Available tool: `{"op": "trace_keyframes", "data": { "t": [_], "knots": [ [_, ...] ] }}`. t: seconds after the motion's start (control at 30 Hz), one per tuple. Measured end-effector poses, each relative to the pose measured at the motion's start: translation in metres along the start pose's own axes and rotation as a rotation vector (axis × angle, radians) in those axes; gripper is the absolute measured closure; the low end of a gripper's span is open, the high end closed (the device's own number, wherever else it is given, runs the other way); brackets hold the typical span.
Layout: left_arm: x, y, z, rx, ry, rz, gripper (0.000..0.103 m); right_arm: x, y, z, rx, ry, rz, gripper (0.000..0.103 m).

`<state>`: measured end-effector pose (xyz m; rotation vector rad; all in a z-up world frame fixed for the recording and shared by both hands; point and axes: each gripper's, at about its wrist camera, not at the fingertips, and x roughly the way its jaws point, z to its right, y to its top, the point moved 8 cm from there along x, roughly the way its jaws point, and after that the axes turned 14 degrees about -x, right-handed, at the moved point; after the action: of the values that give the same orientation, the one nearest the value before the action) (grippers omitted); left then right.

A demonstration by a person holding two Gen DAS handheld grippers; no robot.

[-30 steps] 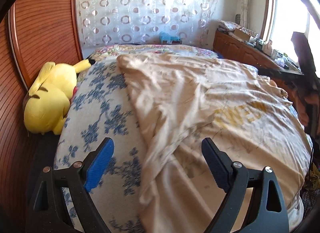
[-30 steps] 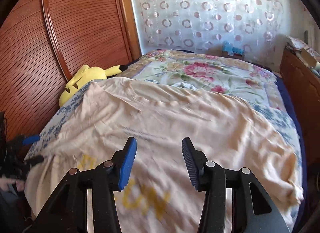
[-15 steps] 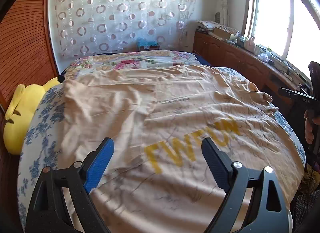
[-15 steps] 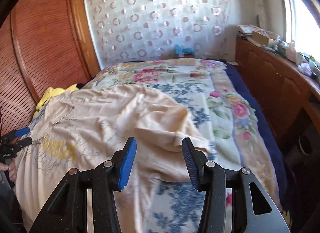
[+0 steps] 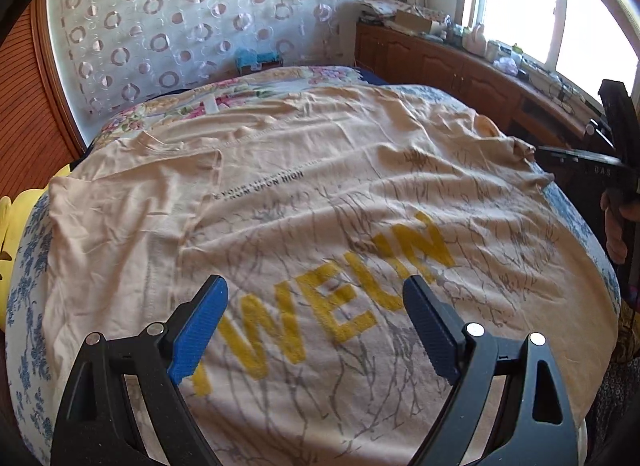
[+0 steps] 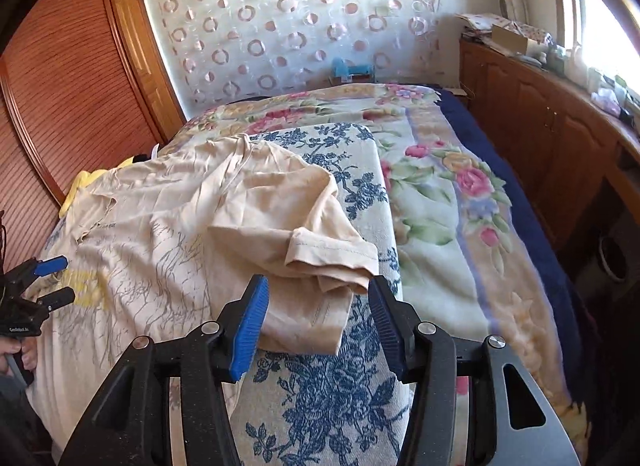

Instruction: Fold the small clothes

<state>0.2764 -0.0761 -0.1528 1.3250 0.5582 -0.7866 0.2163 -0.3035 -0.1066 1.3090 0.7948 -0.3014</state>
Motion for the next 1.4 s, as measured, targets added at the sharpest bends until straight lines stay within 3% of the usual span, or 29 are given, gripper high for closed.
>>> {"op": "trace_keyframes", "data": {
  "t": [0.2,0.37,0.4,0.5,0.6,0.9,1.1,1.17,1.23,1.27,1.4],
  "knots": [
    [0.012,-0.009,0.008,0.04,0.021,-0.042,0.012,0.02,0.021,0.026,-0.073,-0.068,-0.036,0.049],
    [0.012,-0.01,0.008,0.038,0.016,-0.047,0.009,0.033,0.028,0.022,-0.106,-0.048,-0.062,0.049],
    [0.013,-0.009,0.008,0.039,0.015,-0.051,0.007,0.034,0.028,0.021,-0.113,-0.043,-0.069,0.052],
    [0.013,-0.009,0.008,0.04,0.017,-0.053,0.006,0.035,0.031,0.022,-0.117,-0.026,-0.073,0.089],
    [0.014,-0.008,0.008,0.04,0.017,-0.054,0.006,0.03,0.041,0.027,-0.1,0.019,-0.021,0.095],
    [0.014,-0.008,0.008,0.039,0.015,-0.054,0.006,-0.018,0.099,-0.003,-0.091,0.169,0.141,0.095],
    [-0.007,-0.003,0.001,-0.005,-0.03,0.016,0.006,-0.01,0.123,-0.064,-0.161,0.321,0.135,0.095],
    [-0.015,-0.002,-0.003,-0.03,-0.048,0.023,0.006,-0.004,0.126,-0.08,-0.201,0.333,0.131,0.094],
    [-0.022,-0.001,-0.005,-0.038,-0.06,0.035,0.006,0.001,0.13,-0.086,-0.218,0.337,0.13,0.07],
    [-0.025,-0.001,-0.006,-0.037,-0.058,0.04,0.006,0.004,0.13,-0.086,-0.212,0.341,0.127,0.064],
    [-0.033,-0.003,-0.007,-0.031,-0.061,0.052,0.006,0.014,0.121,-0.068,-0.192,0.289,0.114,0.061]
  ]
}}
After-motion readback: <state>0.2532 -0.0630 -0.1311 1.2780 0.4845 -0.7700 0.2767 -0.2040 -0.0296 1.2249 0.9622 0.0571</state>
